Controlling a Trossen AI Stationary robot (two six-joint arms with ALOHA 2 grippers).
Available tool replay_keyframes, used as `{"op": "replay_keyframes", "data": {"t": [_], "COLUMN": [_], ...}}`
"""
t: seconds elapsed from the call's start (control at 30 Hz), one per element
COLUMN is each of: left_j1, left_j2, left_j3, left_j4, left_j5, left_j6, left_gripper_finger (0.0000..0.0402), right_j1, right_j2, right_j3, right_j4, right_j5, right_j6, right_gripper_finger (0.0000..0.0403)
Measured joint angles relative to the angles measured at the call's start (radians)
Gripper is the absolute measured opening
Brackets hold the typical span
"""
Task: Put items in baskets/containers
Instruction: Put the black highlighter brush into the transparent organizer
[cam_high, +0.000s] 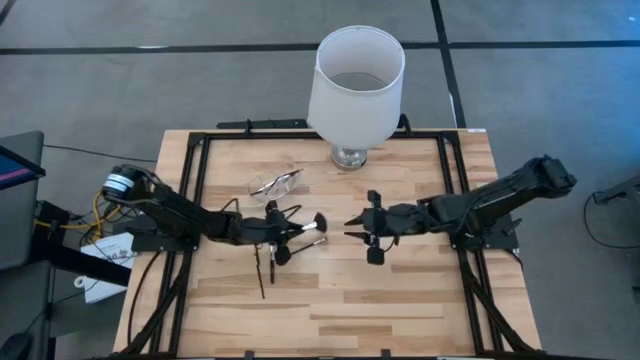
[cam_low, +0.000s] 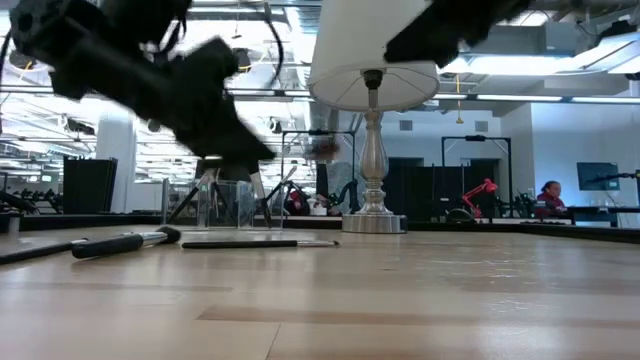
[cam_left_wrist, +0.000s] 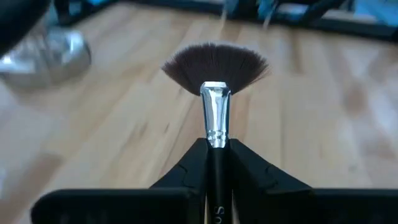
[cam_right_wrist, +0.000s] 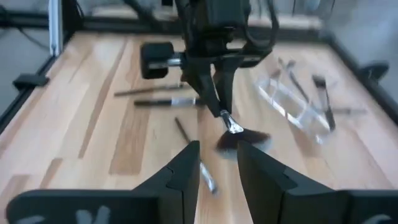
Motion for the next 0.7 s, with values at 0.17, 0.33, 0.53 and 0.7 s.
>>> {"op": "replay_keyframes", "data": {"t": [0.17, 0.33, 0.53, 0.7], "left_j1": [0.003, 0.002, 0.002, 0.003], "left_j2": [-0.148, -0.247, -0.268, -0.246], "left_j3": [0.0, 0.0, 0.0, 0.0], "left_j4": [0.0, -0.003, -0.005, -0.005], "left_j5": [-0.001, 0.018, -0.011, -0.081], "left_j6": [0.102, 0.154, 0.223, 0.237], "left_gripper_finger": [0.0049, 0.0046, 0.005, 0.0047], "right_j1": [-0.095, -0.16, -0.165, -0.186], "right_j2": [0.05, 0.116, 0.248, 0.403], "right_j3": [-0.127, -0.129, -0.127, -0.05], "right_j4": [0.424, 0.516, 0.662, 0.806], "right_j5": [-0.08, -0.222, -0.282, -0.256], "right_j6": [-0.023, 0.084, 0.08, 0.072], "right_gripper_finger": [0.0093, 0.0093, 0.0109, 0.0154]}}
